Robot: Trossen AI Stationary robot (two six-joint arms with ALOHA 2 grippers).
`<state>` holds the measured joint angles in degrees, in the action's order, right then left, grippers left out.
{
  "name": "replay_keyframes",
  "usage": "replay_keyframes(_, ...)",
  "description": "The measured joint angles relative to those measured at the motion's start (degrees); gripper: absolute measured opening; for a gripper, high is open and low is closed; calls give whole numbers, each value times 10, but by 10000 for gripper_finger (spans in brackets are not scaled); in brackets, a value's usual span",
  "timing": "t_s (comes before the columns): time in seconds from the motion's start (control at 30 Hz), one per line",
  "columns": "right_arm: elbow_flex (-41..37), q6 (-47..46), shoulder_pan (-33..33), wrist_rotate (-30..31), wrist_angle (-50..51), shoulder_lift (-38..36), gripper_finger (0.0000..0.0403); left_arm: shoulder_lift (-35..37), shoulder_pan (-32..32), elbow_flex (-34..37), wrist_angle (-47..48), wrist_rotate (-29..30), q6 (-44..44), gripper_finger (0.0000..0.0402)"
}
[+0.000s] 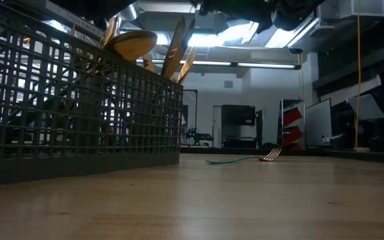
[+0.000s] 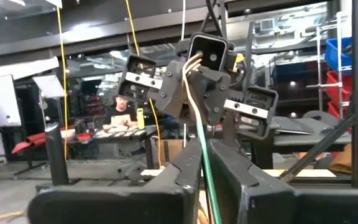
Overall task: Sort silverware
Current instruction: Put the green fork into the silverware basket
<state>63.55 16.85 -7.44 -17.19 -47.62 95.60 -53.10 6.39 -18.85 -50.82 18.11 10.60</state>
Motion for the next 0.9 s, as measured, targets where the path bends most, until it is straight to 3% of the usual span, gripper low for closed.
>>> replay_keyframes(0.33, 0, -1, 0, -6, 2, 0, 4, 15, 21, 0, 38, -1, -70, 104)
replay_keyframes(0.63, 5, 11, 0, -8, 17, -11, 2, 124, 42, 0, 217, 0, -117, 147)
replay_keyframes(0.9, 69, 58, 0, -8, 203, -37, 1, 226, 60, 0, 397, 1, -175, 146)
